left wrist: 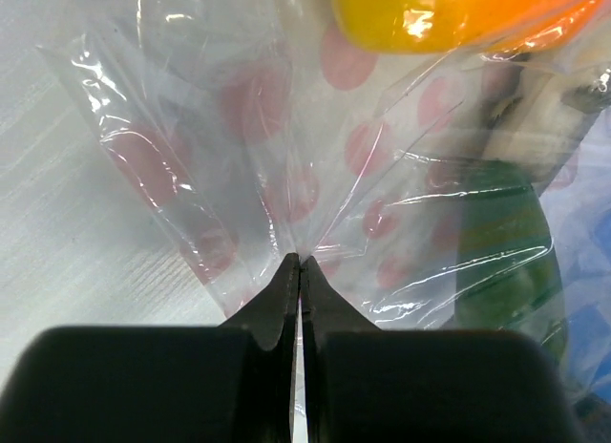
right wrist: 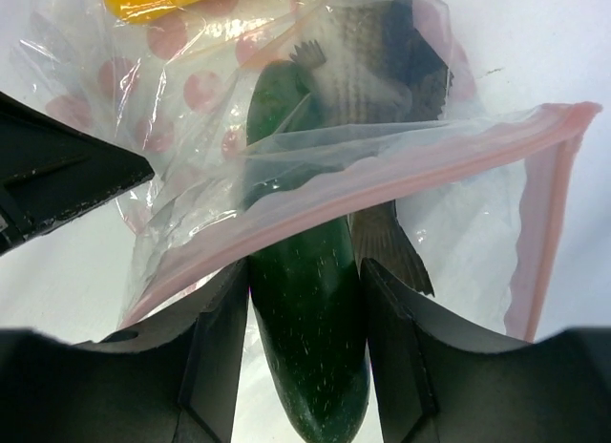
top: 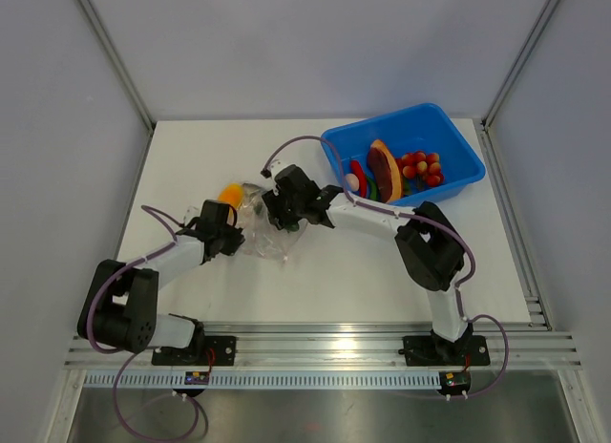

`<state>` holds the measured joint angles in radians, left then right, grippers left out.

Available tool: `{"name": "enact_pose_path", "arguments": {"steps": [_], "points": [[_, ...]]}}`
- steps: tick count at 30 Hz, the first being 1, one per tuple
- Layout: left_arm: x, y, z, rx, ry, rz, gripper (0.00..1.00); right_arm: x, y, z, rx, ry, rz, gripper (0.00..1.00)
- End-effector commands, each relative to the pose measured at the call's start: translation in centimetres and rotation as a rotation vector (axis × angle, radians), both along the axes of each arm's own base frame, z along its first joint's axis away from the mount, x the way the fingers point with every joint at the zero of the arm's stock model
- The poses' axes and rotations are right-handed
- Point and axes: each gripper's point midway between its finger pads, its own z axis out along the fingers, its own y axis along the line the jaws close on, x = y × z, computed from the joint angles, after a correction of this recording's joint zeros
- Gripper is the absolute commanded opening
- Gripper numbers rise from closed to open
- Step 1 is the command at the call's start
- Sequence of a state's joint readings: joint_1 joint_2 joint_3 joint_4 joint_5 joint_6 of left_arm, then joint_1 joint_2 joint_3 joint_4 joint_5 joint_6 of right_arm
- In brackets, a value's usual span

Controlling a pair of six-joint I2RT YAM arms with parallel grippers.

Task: Open the zip-top bag and remove the fake food
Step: Pick up the fake vegetable from the zipper food storage bag.

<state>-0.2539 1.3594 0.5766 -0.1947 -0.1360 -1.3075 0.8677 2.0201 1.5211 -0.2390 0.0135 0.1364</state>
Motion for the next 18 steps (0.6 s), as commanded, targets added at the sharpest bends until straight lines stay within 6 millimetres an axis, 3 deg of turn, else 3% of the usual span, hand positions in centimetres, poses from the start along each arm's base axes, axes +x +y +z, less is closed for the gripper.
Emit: {"name": "enact_pose_path", "arguments": {"steps": [1, 9, 18], "points": [[1.1, 0.8, 0.7, 0.037, -0.018, 0.018, 0.00, 0.8, -1.1, 3.7, 0.019, -0.073, -0.048, 0.53], [1.3, 1.8, 0.3, 0.045, -0.001, 0.040, 0.00, 0.4, -1.5, 4.3, 0.051, -0.042, -0.035, 0.47], [1.8, 2.2, -0.1, 0.047, 0.020, 0.039, 0.00, -2.9, 0.3, 3.1, 0.153, 0.220, 0.155, 0.41]]}}
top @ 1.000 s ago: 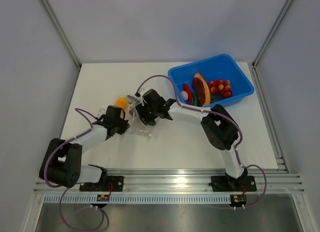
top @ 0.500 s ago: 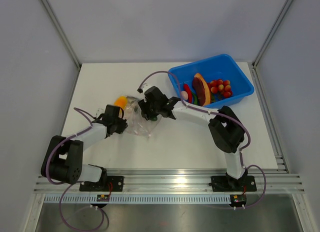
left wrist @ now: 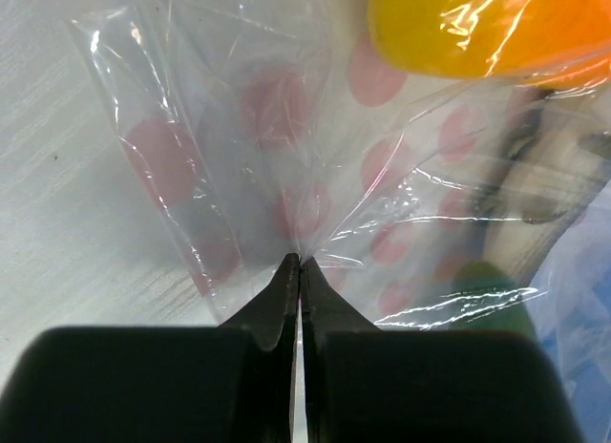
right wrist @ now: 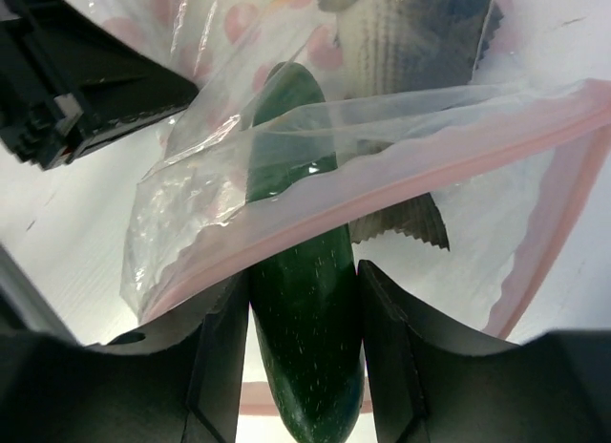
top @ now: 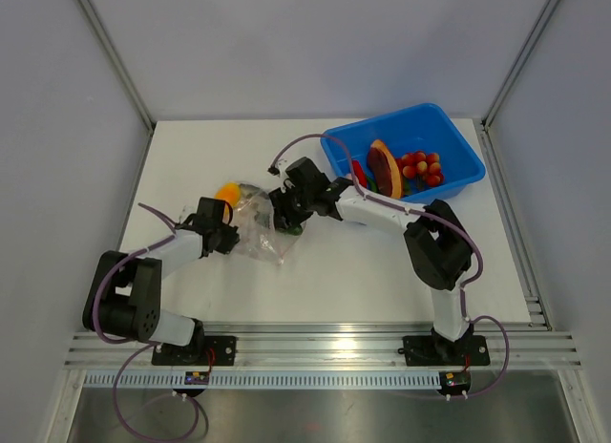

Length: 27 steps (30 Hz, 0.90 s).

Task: Open the zip-top bag and remove the fake food
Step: Pick up the fake vegetable from the zipper food storage bag.

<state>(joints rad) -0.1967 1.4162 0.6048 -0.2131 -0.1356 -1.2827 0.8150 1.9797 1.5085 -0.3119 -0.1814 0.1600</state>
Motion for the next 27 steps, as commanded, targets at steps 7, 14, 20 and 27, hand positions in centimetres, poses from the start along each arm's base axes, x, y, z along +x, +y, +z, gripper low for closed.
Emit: {"name": "enact_pose_path", "arguments": {"steps": [7, 14, 20, 27], "points": [[1.4, 1.6, 0.7, 0.043, -0.019, 0.037, 0.00, -1.9, -0.3, 2.2, 0.023, 0.111, 0.084, 0.40], [1.2, 2.7, 0.4, 0.056, 0.002, 0.070, 0.00, -2.1, -2.6, 4.4, 0.040, 0.104, 0.058, 0.40], [0.9, 3.3, 0.3, 0.065, 0.010, 0.097, 0.00, -1.1, -5.6, 7.4, 0.142, 0.104, -0.010, 0.40], [0.8, 3.3, 0.4, 0.060, 0.013, 0.101, 0.00, -0.3, -9.3, 10.2, 0.136, 0.003, -0.113, 0.40]]}}
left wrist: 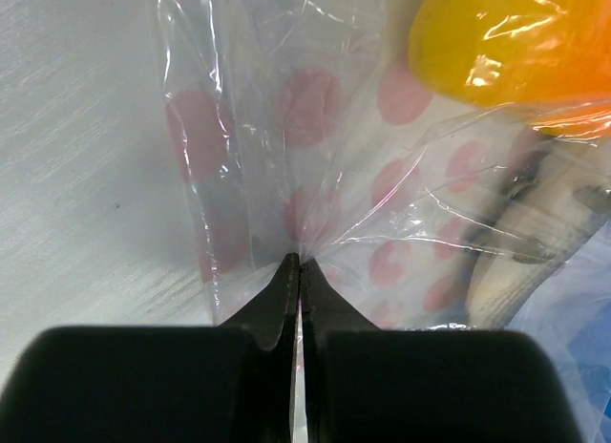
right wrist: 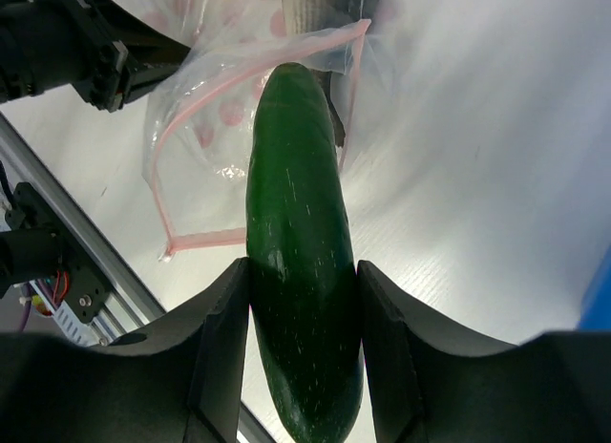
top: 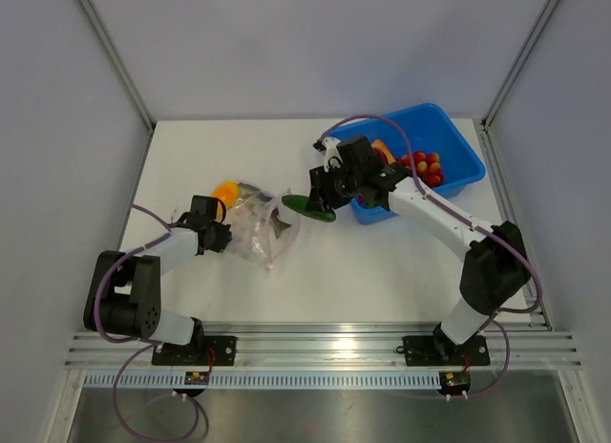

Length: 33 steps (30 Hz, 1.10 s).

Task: Open the zip-top bag and remove the fake food
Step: Place the fake vegetable in the bin.

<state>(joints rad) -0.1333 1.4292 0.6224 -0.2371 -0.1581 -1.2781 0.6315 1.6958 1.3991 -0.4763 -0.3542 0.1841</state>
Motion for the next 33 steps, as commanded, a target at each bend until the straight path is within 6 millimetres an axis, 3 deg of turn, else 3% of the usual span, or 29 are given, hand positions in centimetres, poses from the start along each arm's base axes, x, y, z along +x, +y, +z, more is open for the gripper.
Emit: {"name": "enact_pose_path", "arguments": {"steps": [1, 4, 5, 7, 8, 9, 10, 12, 15, 18, 26, 33], "points": [[0.3, 0.9, 0.5, 0.033, -0.003, 0.028, 0.00, 0.3, -1.7, 3.7, 0.022, -0.104, -0.064, 0.40], [0.3, 0.9, 0.5, 0.031, -0.005, 0.029, 0.00, 1.3, -4.0, 4.2, 0.019, -0.130, -0.153, 0.37], [0.3, 0.9, 0.5, 0.031, -0.005, 0.029, 0.00, 1.8, -4.7, 5.7, 0.049, -0.174, -0.186, 0.37], [0.2, 0.9, 0.5, 0.030, 0.003, 0.028, 0.00, 3.0, -7.2, 5.3, 0.026, -0.202, -0.311, 0.37], [0.2, 0.8, 0.5, 0.024, 0.005, 0.024, 0.00, 3.5, -8.0, 6.7, 0.044, -0.254, -0.361, 0.37], [0.2, 0.6, 0.5, 0.019, 0.001, 0.020, 0.00, 4.2, -9.6, 6.2, 0.018, -0.269, -0.443, 0.37], [0.2, 0.5, 0.5, 0.015, 0.002, 0.015, 0.00, 4.3, -10.0, 7.3, 0.048, -0.300, -0.464, 0.37], [0.1, 0.1, 0.5, -0.007, 0.002, 0.001, 0.00, 5.3, -12.6, 7.0, 0.017, -0.329, -0.581, 0.36], [0.1, -0.1, 0.6, -0.018, -0.003, -0.003, 0.00, 6.1, -14.8, 7.6, 0.002, -0.384, -0.690, 0.36], [0.0, -0.3, 0.6, -0.024, -0.006, -0.012, 0.00, 7.0, -16.9, 6.7, -0.027, -0.384, -0.783, 0.36], [-0.1, -0.3, 0.7, -0.024, 0.000, -0.014, 0.00, 10.1, -19.2, 2.4, -0.070, -0.269, -0.890, 0.33], [-0.2, -0.6, 0.4, -0.038, 0.002, -0.024, 0.00, 11.1, -18.7, 0.3, -0.057, -0.211, -0.879, 0.37]]}}
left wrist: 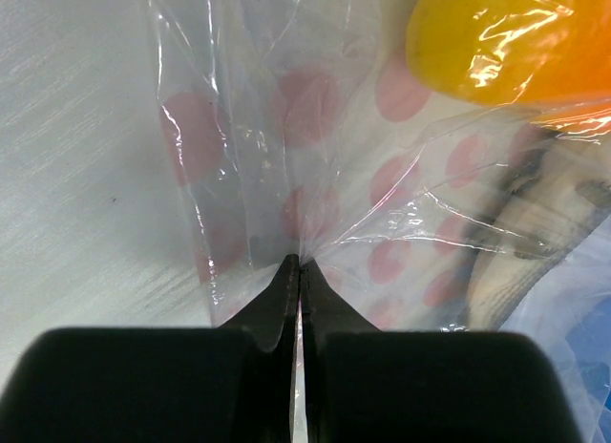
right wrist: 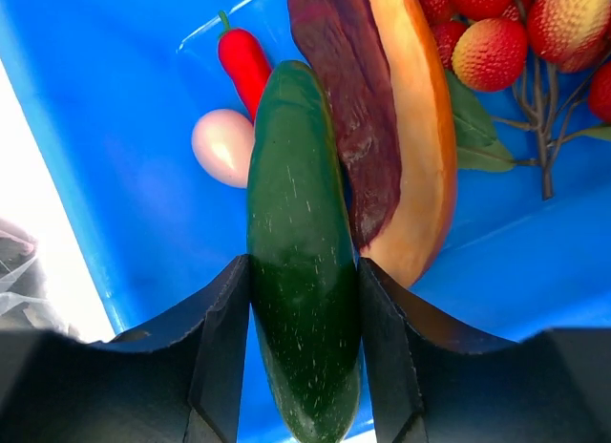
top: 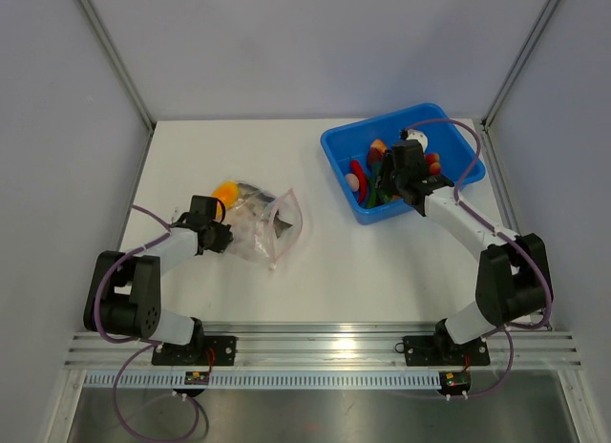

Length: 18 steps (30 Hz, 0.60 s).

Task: Open the zip-top bag and remove the fake food
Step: Place the fake vegetable in the bin.

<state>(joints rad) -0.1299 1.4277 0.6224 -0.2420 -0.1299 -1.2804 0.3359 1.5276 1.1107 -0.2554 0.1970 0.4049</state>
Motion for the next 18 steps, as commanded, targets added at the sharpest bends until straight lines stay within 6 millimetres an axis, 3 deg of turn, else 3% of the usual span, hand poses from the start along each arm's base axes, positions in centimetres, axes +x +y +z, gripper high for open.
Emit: {"name": "enact_pose_path", "arguments": {"steps": [1, 7, 13, 18], "points": [[0.0, -0.2, 0.4, -0.012, -0.004, -0.016, 0.00, 1.8, 0.6, 2.1, 0.054, -0.068, -0.017, 0.44], [0.1, -0.2, 0.4, -0.014, -0.006, -0.016, 0.00, 1.6, 0.7, 2.5, 0.066, -0.076, -0.010, 0.68], [0.1, -0.3, 0.4, -0.014, -0.005, -0.021, 0.00, 1.3, 0.6, 3.4, 0.073, -0.100, -0.009, 0.77], [0.3, -0.6, 0.3, -0.022, -0.003, -0.040, 0.00, 0.2, 2.9, 4.6, 0.123, -0.140, 0.085, 0.79]]}}
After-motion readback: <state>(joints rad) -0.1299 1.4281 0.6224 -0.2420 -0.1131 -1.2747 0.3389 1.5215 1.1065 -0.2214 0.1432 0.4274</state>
